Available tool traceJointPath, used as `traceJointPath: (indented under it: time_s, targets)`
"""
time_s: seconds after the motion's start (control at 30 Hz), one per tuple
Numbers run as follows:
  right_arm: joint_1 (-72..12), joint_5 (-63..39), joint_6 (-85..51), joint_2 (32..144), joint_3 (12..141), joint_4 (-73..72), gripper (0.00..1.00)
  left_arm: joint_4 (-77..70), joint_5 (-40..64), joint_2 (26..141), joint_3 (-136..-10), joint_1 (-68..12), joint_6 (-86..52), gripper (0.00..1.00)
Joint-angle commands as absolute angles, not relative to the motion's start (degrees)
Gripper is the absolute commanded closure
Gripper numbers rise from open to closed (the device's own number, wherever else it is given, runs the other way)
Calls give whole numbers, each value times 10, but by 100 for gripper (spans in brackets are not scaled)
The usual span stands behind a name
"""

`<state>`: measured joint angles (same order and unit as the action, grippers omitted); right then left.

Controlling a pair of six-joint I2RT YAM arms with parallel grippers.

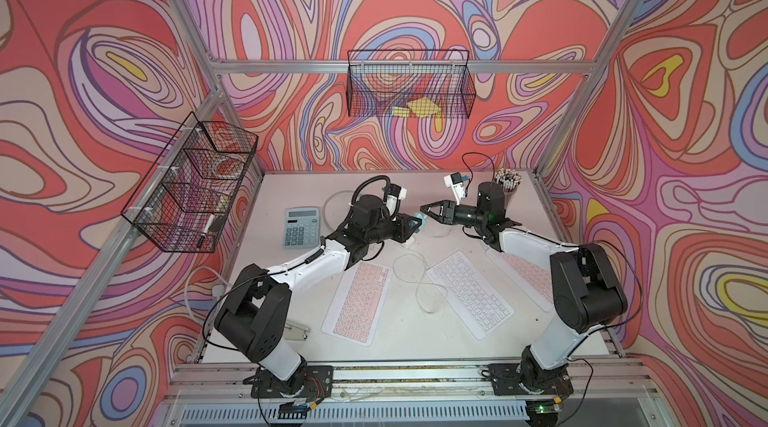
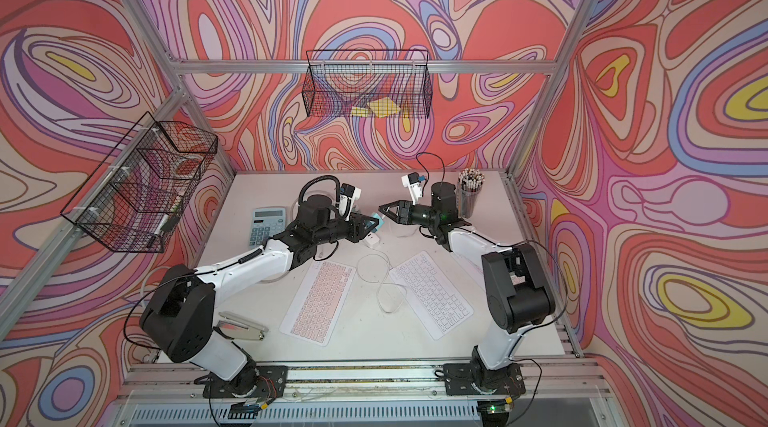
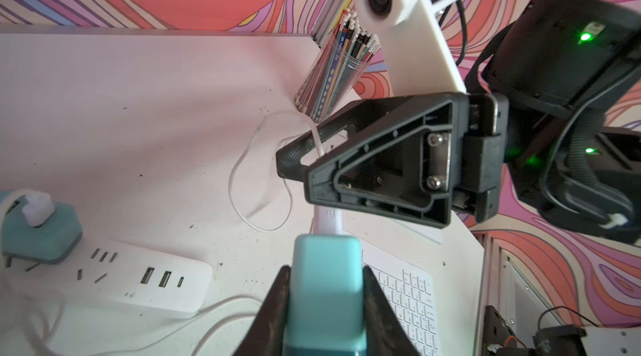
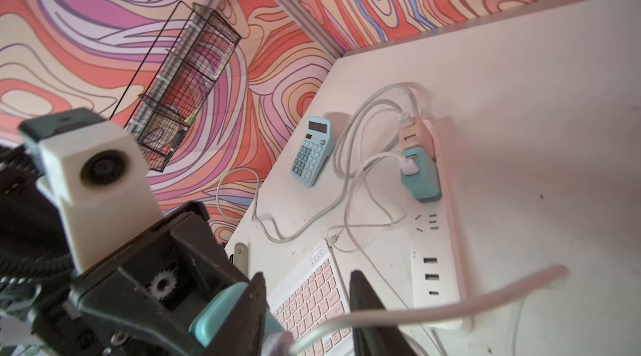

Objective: Unplug the wireless keyboard
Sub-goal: Remove the power cord from the plug.

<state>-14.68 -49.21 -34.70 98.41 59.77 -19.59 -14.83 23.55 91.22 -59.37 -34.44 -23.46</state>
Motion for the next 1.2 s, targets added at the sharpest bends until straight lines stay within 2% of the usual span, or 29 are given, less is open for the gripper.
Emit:
traceJointPath:
  time_s: [0.0, 0.17, 0.33, 0.6, 1.17]
  targets:
    - [-155, -416, -393, 961, 619, -115, 58, -116, 176, 916, -620, -357, -198, 100]
    - [-173, -403, -420, 957, 617, -89, 58, -101, 130, 928, -640, -378, -181, 100]
    - [-182, -410, -481, 961, 588, -149, 63, -99, 105, 939, -651, -388, -179, 100]
    - [-190, -402, -510, 956, 577, -145, 68, -88, 51, 949, -659, -394, -193, 100]
    - [-190, -413, -544, 987, 570, -198, 83, -104, 85, 956, -658, -394, -199, 100]
